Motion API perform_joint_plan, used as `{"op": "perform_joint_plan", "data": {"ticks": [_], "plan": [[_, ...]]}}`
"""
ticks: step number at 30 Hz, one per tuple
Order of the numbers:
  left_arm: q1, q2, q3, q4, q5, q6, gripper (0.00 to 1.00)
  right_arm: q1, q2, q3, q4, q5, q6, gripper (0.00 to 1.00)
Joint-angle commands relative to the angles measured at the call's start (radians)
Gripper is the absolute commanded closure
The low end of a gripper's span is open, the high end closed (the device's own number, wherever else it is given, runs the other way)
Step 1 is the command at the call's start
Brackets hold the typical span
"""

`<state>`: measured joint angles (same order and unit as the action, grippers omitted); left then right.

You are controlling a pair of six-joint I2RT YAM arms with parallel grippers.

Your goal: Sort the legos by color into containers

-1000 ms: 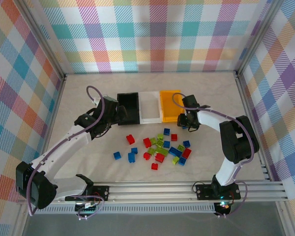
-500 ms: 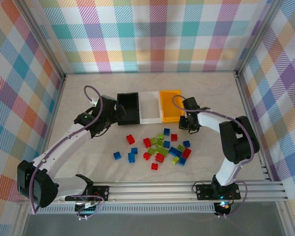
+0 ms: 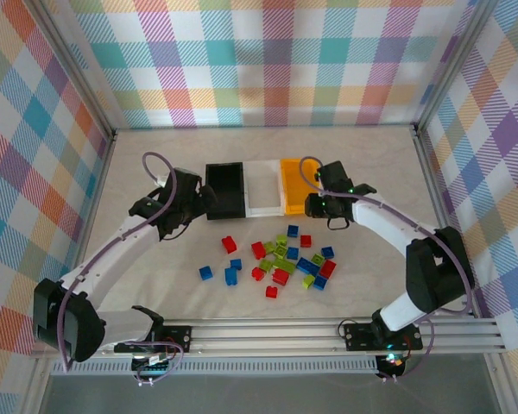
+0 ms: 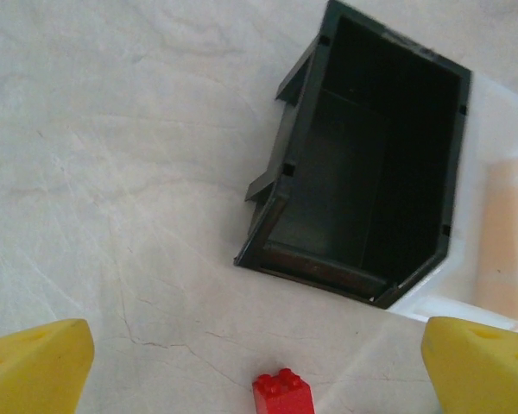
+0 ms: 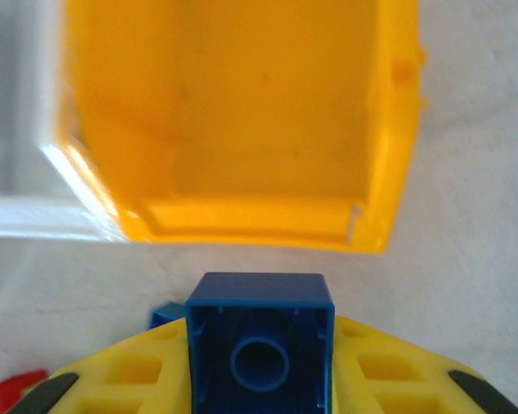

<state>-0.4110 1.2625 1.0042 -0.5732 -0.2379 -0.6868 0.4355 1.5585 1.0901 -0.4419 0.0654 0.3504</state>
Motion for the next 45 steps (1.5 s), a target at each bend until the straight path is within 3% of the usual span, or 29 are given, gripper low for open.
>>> {"op": "perform_joint_plan", "data": {"ticks": [1,8,12,15,22,28,35,39,45], "plan": [[0.036,0.043,-0.033,0.054,0.073,-0.043,0.06,-0.001,0.076,0.104,-0.004,-0.007,-0.008,0.71],[0.058,0.171,-0.020,0.167,0.135,-0.063,0.05,-0.003,0.282,0.308,-0.025,0.053,0.013,0.65],[0.058,0.238,-0.027,0.267,0.170,-0.075,0.04,-0.002,0.314,0.334,-0.005,0.044,0.031,0.44],[0.058,0.267,-0.038,0.345,0.182,-0.084,0.04,-0.003,0.280,0.324,0.017,0.039,0.035,0.38],[0.058,0.343,-0.032,0.468,0.228,-0.087,0.05,-0.003,0.173,0.246,0.040,0.058,0.031,0.35],[0.062,0.412,0.043,0.435,0.198,-0.057,0.08,-0.005,0.100,0.191,0.049,0.055,0.038,0.35],[0.069,0.288,0.017,0.360,0.132,-0.020,0.07,-0.004,0.019,0.114,0.059,0.011,0.043,0.35],[0.072,0.181,-0.002,0.306,0.165,-0.002,0.08,-0.003,-0.018,0.078,0.067,-0.086,0.039,0.33],[0.041,-0.042,-0.119,0.047,0.127,-0.044,0.09,-0.001,-0.083,-0.025,0.089,-0.098,0.056,0.33]]}}
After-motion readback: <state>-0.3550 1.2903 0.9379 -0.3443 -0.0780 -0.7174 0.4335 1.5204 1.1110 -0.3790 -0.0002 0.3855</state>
